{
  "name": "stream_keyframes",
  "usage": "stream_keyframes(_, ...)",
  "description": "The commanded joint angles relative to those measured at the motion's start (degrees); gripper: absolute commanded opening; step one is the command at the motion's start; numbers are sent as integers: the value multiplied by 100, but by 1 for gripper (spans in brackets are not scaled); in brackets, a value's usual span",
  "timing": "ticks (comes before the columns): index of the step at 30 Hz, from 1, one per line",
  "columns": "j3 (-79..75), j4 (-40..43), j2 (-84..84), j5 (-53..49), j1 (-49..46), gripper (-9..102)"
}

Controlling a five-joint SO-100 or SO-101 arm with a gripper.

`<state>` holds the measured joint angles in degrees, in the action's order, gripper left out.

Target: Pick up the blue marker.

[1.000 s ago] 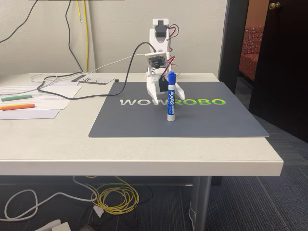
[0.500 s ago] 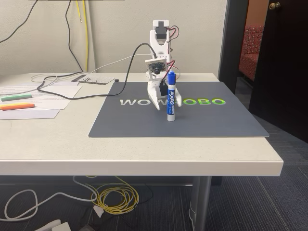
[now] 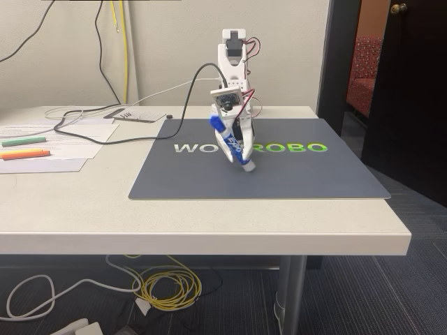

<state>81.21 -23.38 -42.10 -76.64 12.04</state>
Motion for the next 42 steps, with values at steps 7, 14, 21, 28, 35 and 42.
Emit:
stream_keyframes(7,308,-105,-642,132,44,8)
stream_keyframes(14,422,-44,-782,167,53,8)
stream_keyframes(21,501,18,-914,237,35,8)
stream_keyframes(28,694,615,-1512,545,26,8)
stream_keyframes(35,905,1354,-2224,940,0,8)
stream_keyframes(42,1063,1951,-2760,1160,-18,6)
